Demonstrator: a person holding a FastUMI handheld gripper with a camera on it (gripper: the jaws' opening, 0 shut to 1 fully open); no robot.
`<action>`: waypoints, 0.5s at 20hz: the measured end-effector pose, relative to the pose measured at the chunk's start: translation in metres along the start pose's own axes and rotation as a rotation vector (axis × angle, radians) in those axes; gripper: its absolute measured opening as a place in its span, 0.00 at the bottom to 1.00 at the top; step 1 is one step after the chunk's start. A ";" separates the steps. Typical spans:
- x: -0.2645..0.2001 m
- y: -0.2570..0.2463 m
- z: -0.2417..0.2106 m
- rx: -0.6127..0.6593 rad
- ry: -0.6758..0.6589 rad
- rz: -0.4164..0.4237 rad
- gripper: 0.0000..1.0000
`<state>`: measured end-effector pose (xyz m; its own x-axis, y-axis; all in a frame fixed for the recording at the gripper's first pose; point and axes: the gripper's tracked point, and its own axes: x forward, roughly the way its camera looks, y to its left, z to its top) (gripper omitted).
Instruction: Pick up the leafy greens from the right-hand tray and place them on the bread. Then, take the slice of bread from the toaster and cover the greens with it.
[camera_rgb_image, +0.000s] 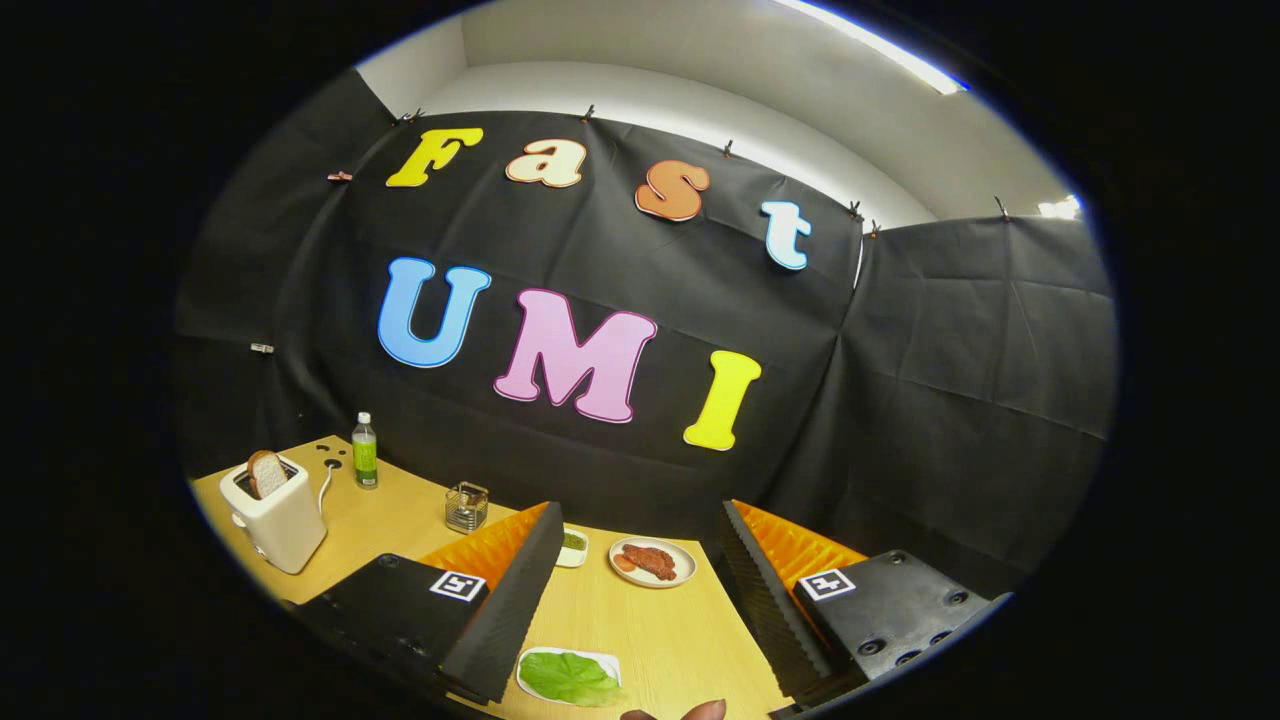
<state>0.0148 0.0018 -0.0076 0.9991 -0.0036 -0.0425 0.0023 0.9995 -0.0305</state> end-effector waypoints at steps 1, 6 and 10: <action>0.001 0.001 -0.002 0.002 0.001 0.002 0.97; 0.004 0.006 -0.009 0.020 0.014 0.031 0.97; 0.006 0.029 -0.040 0.077 0.105 0.169 0.97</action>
<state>0.0196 0.0299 -0.0486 0.9756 0.1655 -0.1444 -0.1580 0.9855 0.0618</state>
